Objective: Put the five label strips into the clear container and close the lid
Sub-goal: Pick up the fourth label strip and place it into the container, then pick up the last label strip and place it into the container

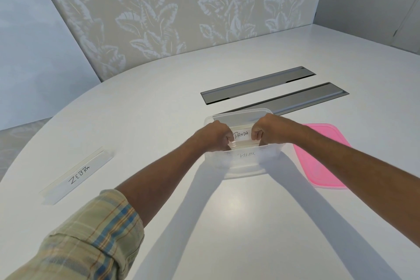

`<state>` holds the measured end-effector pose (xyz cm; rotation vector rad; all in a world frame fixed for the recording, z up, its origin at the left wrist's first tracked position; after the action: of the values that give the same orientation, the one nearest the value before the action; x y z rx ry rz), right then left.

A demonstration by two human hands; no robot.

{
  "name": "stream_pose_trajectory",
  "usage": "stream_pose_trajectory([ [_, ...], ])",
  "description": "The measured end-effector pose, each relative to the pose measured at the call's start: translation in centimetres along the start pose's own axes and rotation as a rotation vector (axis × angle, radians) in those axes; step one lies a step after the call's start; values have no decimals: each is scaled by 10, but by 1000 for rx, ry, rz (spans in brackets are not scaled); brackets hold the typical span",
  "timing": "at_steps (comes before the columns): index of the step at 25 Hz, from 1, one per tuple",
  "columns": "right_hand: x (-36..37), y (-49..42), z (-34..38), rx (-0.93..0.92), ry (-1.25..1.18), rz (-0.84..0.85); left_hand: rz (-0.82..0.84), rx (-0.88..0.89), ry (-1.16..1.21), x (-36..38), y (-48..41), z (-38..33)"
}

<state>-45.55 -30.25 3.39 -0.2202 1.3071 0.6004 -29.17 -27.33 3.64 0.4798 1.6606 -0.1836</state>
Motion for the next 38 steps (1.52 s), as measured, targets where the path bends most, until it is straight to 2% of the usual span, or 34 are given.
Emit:
stream_pose_trajectory([
  [3, -13, 0, -6, 42, -112, -47, -163, -2, 156, -22, 14, 7],
  [6, -33, 3, 3, 21, -120, -131, -327, 6, 194, -47, 38, 20],
  [11, -65, 3, 46, -42, -140, -246, -409, -109, 227, -64, 87, 59],
  [17, -81, -18, 125, -115, -199, -303, -371, -374, 174, -59, 160, 134],
  [22, -65, -55, 206, -179, -211, -217, -327, -573, 148, -54, 226, 209],
  [30, -10, -132, 327, -234, -229, -79, -254, -776, 78, -31, 318, 321],
  [38, 47, -187, 422, -329, -146, -6, -150, -879, 122, 12, 364, 387],
])
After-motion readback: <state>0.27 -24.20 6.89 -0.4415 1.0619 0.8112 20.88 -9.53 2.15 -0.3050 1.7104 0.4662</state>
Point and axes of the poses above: each hand's wrist, its own y-axis away from the middle knuckle, its own x-axis out of the palm, z = x × y, the point moved 8 cm from there along -y, towards the middle knuckle
